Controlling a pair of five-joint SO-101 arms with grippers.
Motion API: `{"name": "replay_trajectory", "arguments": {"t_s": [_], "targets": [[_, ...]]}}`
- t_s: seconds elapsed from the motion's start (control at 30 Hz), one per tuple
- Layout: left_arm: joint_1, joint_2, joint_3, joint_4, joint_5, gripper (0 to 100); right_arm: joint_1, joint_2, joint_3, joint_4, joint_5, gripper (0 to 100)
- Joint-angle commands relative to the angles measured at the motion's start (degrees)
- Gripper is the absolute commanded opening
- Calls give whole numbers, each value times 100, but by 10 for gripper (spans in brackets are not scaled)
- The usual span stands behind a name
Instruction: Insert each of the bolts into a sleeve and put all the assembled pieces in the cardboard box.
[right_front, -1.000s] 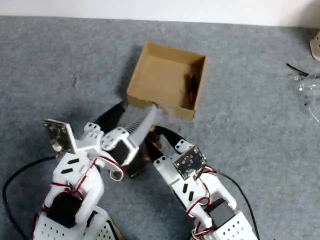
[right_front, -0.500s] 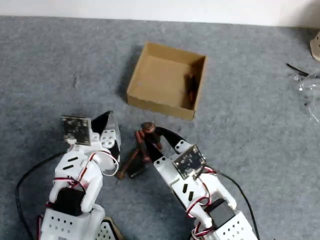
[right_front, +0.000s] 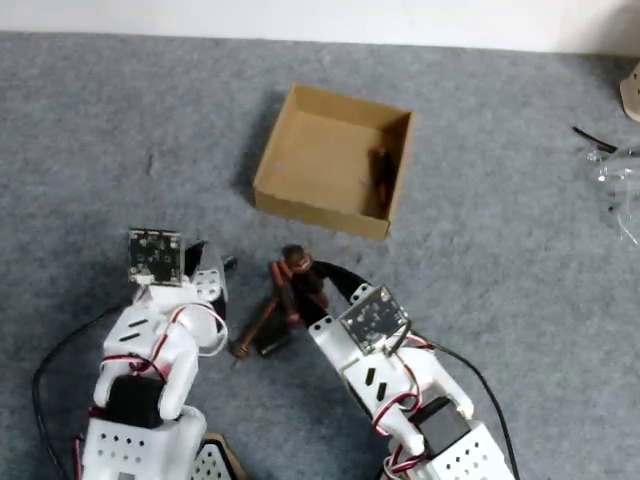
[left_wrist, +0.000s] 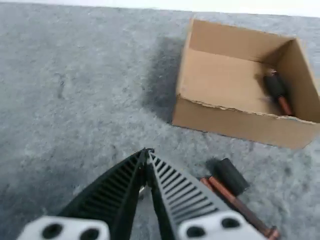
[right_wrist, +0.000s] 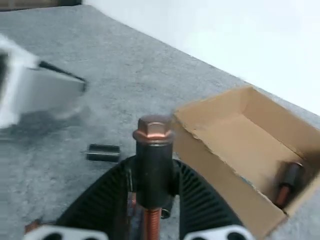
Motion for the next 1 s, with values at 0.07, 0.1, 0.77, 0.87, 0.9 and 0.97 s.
{"name": "replay_trajectory", "arguments": {"t_s": [0.07,0.1,0.77,0.87,0.9,0.97], "targets": [[-110,1455,-655,-264,-62,5,470,-101,-312,453,-325,4],[-119,1868,-743,-422,-62,5,514,-101,-444,505,-334,4],[-620,4532,-1666,-1108,-26,5,954,4374,-3512,-321,-316,4],[-620,4532,-1666,-1134,-26,5,954,5279,-4356,-321,-316,4],[-620,4532,-1666,-1134,-26,5,963,5587,-4629,-321,-316,4],[-620,4532,-1666,-1134,-26,5,1042,6185,-5191,-303,-316,4]]}}
